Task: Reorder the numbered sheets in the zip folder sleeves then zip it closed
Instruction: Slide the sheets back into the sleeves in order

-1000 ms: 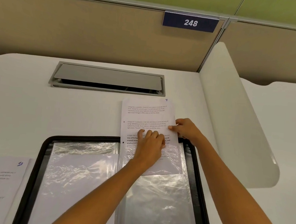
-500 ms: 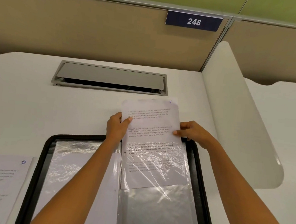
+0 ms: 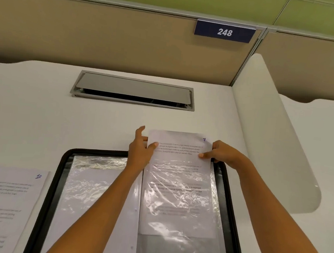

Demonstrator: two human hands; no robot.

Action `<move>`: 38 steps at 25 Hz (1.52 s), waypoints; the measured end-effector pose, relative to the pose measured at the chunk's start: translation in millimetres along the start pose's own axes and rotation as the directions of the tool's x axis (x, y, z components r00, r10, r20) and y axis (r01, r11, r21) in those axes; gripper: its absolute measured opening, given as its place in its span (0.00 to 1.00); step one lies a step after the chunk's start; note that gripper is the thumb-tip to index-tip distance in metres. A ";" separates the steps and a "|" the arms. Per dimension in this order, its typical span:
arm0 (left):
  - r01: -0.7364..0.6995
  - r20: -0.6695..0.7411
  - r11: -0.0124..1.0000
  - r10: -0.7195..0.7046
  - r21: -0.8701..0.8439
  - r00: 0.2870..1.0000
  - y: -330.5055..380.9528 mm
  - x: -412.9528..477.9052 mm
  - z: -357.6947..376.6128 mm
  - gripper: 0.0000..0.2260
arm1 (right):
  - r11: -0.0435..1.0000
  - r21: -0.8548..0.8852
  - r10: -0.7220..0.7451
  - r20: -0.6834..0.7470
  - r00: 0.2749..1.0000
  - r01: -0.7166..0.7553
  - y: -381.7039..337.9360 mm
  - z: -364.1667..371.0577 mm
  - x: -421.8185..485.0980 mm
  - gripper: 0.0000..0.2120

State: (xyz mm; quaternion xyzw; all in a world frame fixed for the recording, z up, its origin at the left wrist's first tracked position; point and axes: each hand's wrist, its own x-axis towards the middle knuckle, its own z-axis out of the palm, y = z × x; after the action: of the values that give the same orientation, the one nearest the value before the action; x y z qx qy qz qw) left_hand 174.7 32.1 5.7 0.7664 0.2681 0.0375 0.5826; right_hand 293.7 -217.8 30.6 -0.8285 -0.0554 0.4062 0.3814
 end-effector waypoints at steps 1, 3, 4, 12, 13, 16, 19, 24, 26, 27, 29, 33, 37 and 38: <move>-0.010 0.016 1.000 0.010 0.007 1.000 2.4 0.5 0.6 0.26 | 0.999 -0.050 0.019 0.012 1.000 -0.018 0.8 -1.4 0.2 0.09; -0.048 0.041 0.994 0.044 0.097 0.998 4.7 2.5 1.4 0.20 | 0.997 -0.070 0.027 -0.024 0.999 -0.029 -1.1 -0.9 -0.5 0.11; -0.072 0.044 0.986 0.065 0.154 0.997 4.1 3.2 1.3 0.16 | 0.999 -0.037 0.008 -0.074 0.997 -0.010 -3.1 0.9 -1.0 0.10; -0.163 0.083 0.830 0.140 0.534 0.987 -4.3 -15.5 5.6 0.23 | 0.971 -0.098 -0.236 -0.252 0.938 0.218 -17.0 17.7 7.8 0.05; -0.205 0.087 0.759 0.194 0.618 0.977 -5.5 -15.2 7.0 0.23 | 0.965 -0.138 -0.249 -0.240 0.938 0.221 -18.5 17.9 7.6 0.04; -0.390 0.197 0.579 0.367 0.716 0.909 -7.0 -10.1 8.6 0.21 | 0.964 -0.172 -0.232 -0.169 0.958 0.203 -21.3 13.8 0.7 0.05; -0.515 0.368 0.497 0.368 0.698 0.854 -3.7 -2.1 10.6 0.23 | 0.973 -0.156 -0.186 -0.097 0.978 0.170 -20.2 9.9 -6.7 0.05; -0.574 0.467 0.445 0.334 0.688 0.819 2.8 1.7 10.4 0.14 | 0.989 -0.075 -0.138 -0.130 0.982 0.130 -16.1 11.2 -12.1 0.10; -0.574 0.478 0.455 0.317 0.681 0.819 3.3 -1.9 10.7 0.13 | 0.991 -0.004 -0.132 -0.207 0.969 0.134 -13.7 11.2 -13.3 0.11; -0.575 0.487 0.468 0.305 0.671 0.818 3.2 -4.5 11.2 0.14 | 0.991 0.025 -0.125 -0.248 0.961 0.135 -12.1 10.6 -13.5 0.11; -0.570 0.507 0.490 0.269 0.660 0.819 1.3 -7.8 12.9 0.16 | 0.988 0.030 -0.132 -0.305 0.943 0.148 -10.1 9.3 -13.9 0.12; -0.586 0.524 0.432 0.268 0.685 0.809 -4.1 -12.7 14.3 0.20 | 0.982 -0.042 -0.188 -0.332 0.924 0.184 -10.1 15.9 -12.2 0.11; -0.625 0.517 0.441 0.351 0.644 0.781 -7.5 -21.7 16.9 0.16 | 0.960 -0.158 -0.273 -0.323 0.906 0.233 -11.0 29.3 -12.0 0.09; -0.627 0.505 0.447 0.371 0.638 0.779 -7.8 -22.9 17.8 0.13 | 0.947 -0.197 -0.304 -0.313 0.900 0.252 -12.2 33.0 -14.0 0.08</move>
State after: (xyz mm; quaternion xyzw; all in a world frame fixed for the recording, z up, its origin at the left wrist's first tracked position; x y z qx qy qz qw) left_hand 158.9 7.5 -1.3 0.9798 -0.0732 -0.0242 0.1845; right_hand 263.5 -195.5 35.2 -0.8962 -0.1377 0.1930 0.3751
